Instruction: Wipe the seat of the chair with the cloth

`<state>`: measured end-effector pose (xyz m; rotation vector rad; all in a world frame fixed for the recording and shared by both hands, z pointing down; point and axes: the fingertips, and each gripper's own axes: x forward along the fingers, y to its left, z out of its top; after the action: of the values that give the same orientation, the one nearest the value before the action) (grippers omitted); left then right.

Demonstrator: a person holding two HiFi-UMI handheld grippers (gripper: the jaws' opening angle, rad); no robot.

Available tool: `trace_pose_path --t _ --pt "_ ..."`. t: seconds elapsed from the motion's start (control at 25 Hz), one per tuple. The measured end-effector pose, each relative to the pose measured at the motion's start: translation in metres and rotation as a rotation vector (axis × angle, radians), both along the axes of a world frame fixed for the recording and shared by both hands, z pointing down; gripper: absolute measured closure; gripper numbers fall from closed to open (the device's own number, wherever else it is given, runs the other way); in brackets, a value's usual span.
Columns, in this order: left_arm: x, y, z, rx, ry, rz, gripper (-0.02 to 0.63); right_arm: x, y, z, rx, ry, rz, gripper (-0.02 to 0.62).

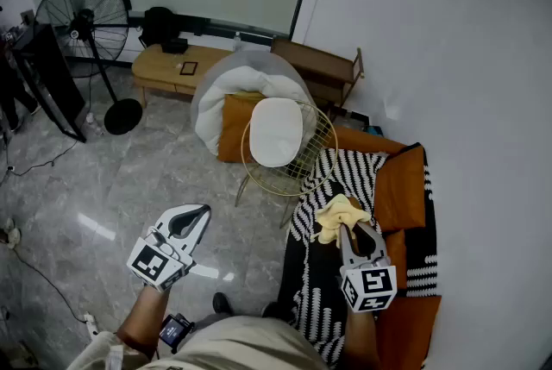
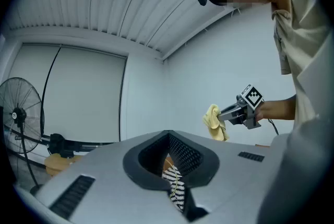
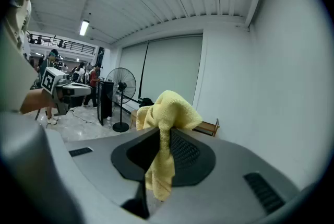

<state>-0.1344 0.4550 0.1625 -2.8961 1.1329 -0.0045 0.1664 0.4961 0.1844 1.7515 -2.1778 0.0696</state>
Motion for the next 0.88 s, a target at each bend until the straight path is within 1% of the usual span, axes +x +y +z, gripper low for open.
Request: trace_pose_path --t 0.08,0.24,0.52,0.68,0.88 --pt "-0.003 0.001 0.007 -0.02 -0.008 0.003 0.591 -0.002 0.0 0.0 0.001 0.0 0.004 0.523" --pt "-0.008 0.005 0.017 -0.057 -0.013 0.038 0.591 -0.009 0.001 0.001 0.002 0.0 0.013 0.523" --pt "-0.021 0.001 0.02 -0.059 -0.008 0.056 0.591 -0.023 0.001 0.005 0.004 -0.013 0.037 0.523" --pt "-0.026 -0.002 0.016 -0.046 0.003 0.073 0.591 -0.032 0.002 0.005 0.003 -0.028 0.051 0.522" --pt "-0.026 -0.009 0.012 -0.02 0.008 0.095 0.591 -0.04 0.0 0.002 0.03 -0.058 0.078 0.518"
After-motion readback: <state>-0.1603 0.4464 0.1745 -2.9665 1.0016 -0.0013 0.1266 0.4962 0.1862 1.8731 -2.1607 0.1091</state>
